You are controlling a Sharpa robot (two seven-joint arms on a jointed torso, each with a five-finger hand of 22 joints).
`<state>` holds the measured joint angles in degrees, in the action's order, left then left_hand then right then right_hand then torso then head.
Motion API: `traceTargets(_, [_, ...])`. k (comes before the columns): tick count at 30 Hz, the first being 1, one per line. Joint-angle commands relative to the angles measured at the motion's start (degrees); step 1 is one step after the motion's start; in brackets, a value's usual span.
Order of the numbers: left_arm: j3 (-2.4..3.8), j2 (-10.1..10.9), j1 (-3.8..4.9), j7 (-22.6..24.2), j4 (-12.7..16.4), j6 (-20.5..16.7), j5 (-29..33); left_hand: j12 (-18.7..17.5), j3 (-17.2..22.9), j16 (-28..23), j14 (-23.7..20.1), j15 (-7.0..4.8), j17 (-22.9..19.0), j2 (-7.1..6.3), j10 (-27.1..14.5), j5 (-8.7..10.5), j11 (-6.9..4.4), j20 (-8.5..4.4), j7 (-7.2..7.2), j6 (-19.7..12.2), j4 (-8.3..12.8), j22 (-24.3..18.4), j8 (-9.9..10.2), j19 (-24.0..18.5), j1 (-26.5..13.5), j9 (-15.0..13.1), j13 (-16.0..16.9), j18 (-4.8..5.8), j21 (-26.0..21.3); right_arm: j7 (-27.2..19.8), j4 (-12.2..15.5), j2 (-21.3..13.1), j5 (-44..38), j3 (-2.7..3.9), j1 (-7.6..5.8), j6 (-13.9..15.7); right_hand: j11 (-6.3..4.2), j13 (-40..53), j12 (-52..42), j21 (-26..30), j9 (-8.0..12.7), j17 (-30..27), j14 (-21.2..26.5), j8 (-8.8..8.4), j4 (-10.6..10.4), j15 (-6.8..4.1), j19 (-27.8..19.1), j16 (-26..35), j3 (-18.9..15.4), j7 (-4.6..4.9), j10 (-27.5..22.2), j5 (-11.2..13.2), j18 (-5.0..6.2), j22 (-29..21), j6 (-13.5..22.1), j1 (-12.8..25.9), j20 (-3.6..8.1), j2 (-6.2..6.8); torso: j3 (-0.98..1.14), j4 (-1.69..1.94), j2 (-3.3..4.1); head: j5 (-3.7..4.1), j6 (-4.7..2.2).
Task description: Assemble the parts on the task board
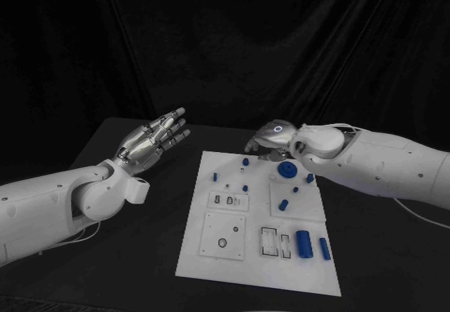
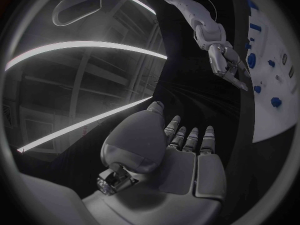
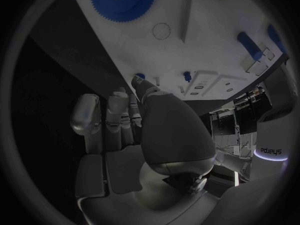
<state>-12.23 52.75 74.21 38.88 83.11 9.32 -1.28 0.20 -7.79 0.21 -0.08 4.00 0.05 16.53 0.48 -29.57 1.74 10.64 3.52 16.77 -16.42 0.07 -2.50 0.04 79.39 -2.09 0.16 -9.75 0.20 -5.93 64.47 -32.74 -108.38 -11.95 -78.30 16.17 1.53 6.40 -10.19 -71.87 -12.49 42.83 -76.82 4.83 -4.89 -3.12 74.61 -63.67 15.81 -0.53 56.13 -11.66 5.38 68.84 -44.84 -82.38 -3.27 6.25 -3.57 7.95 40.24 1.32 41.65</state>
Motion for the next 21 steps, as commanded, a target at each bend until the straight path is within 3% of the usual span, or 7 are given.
traceTargets(1, [0.06, 0.3, 0.03, 2.6, 0.1, 0.2, 0.0, -0.1, 0.4, -0.2, 0.1, -0.13, -0.1, 0.05, 0.0, -0.28, 0.21, -0.22, 0.12, -0.5, 0.1, -0.1, -0.1, 0.0, 0.4, 0.0, 0.0, -0.54, -0.2, 3.0, 3.7, -3.1, -0.3, 0.09, -1.2, 3.9, -0.36, 1.5, -3.0, 0.7, 0.1, -0.8, 0.4, 0.21, -0.2, -0.33, -0.5, 0.7, -0.3, 0.69, 3.6, 0.5, 0.51, -0.5, -0.5, 0.4, 0.15, 0.01, 0.06, -0.08, 0.04, -0.2, 0.5])
traceTargets(5, [0.06, 0.4, 0.02, 2.5, 0.1, 0.2, 0.0, -0.1, 0.4, -0.2, 0.1, -0.18, -0.1, 0.02, 0.0, -0.3, 0.27, -0.21, 0.18, -0.5, 0.1, -0.1, -0.1, 0.0, 0.4, 0.0, 0.0, -0.54, -0.2, 4.2, 8.3, -7.7, -0.2, 0.08, -2.09, 2.8, -1.93, 18.8, -25.7, 10.4, 0.3, -12.9, 4.6, 0.44, 0.3, -1.12, -6.3, 9.9, -3.9, 1.14, 3.8, 2.7, 2.53, -9.1, -2.1, 1.7, 1.45, -0.2, 0.02, -0.17, -0.05, 0.04, 0.86])
traceTargets(6, [0.06, 0.4, 0.02, 2.5, 0.0, 0.2, 0.0, -0.1, 0.4, -0.2, 0.1, -0.18, -0.1, 0.02, 0.0, -0.3, 0.27, -0.21, 0.18, -0.5, 0.1, -0.1, -0.1, 0.0, 0.4, 0.0, 0.0, -0.54, -0.2, 4.4, 9.0, -8.5, -0.1, 0.08, -2.2, 2.2, -2.49, 43.8, -51.1, 11.8, 0.2, -10.3, 2.8, 0.71, -0.4, -1.0, -5.6, 8.4, -4.6, 0.66, 10.1, 2.5, 2.89, -9.8, -3.0, 2.4, 1.53, -1.63, 0.01, -0.15, -0.05, 0.12, 1.06])
traceTargets(8, [0.06, 0.3, 0.01, 2.5, -0.1, 0.3, 0.0, -0.1, 0.4, -0.2, 0.1, -0.24, -0.1, 0.0, 0.0, -0.3, 0.36, -0.22, 0.27, -0.3, 0.1, -0.1, -0.1, 0.0, 0.5, 0.0, 0.0, -0.55, -0.2, 5.0, 10.4, -10.2, 0.8, 0.07, -2.33, 0.5, -3.0, 63.6, -67.3, 5.6, -0.2, 10.5, -3.7, 0.81, -1.4, -1.81, -0.4, -5.3, -5.9, 1.31, 18.6, 2.9, 0.94, -3.1, -3.3, 4.3, 1.31, -1.57, 0.03, -0.14, -0.03, 0.07, 1.5])
traceTargets(11, [0.06, 0.2, -0.06, 2.5, -0.3, 0.5, 0.0, -0.1, 0.4, -0.2, 0.1, -0.24, -0.1, 0.0, 0.0, -0.3, 0.36, -0.22, 0.27, -0.3, 0.1, -0.1, -0.1, 0.0, 0.5, 0.0, 0.0, -0.55, -0.2, 6.3, 11.3, -11.7, 2.8, 0.07, -2.09, -1.6, -3.55, 80.1, -78.0, -3.2, -0.6, 30.7, -9.0, 0.94, -3.6, -1.9, 5.3, -17.7, -7.8, 2.55, 31.1, 3.6, -1.1, 6.0, -3.5, 8.0, 1.96, -2.17, 0.01, -0.17, 0.09, 0.09, 1.42])
traceTargets(18, [0.05, 0.0, -0.23, 2.6, -0.5, 0.8, 0.0, -0.1, 0.5, -0.2, 0.1, -0.27, -0.1, 0.04, -0.1, -0.32, 0.46, -0.24, 0.45, 0.0, 0.1, -0.1, -0.2, 0.0, 0.5, 0.0, 0.0, -0.56, -0.2, 9.5, 11.5, -14.3, 7.0, 0.05, -0.29, -4.9, -3.04, 83.6, -79.8, -7.7, -0.7, 43.4, -12.2, 0.45, -7.0, -2.38, 8.0, -24.4, -10.3, 3.7, 33.9, 4.8, -2.13, 10.8, -2.8, 13.0, 2.28, -2.34, -0.21, -0.45, -0.04, -0.12, 1.82])
traceTargets(21, [0.05, 0.3, -0.3, 2.7, -0.3, 0.7, 0.0, -0.1, 0.5, -0.2, 0.1, -0.24, -0.1, 0.02, -0.3, -0.32, 0.39, -0.24, 0.48, 0.2, 0.1, -0.1, -0.3, 0.0, 0.5, -0.1, -0.1, -0.57, -0.2, 10.1, 11.2, -14.7, 7.6, 0.05, 0.53, -5.1, -2.76, 83.6, -79.8, -11.6, -0.4, 38.2, -11.2, 0.19, -7.1, -2.04, 10.9, -21.8, -10.3, 4.2, 33.9, 4.4, -3.3, 14.7, -2.7, 12.7, 2.09, -2.05, -0.16, -0.5, 0.01, -0.22, 2.07])
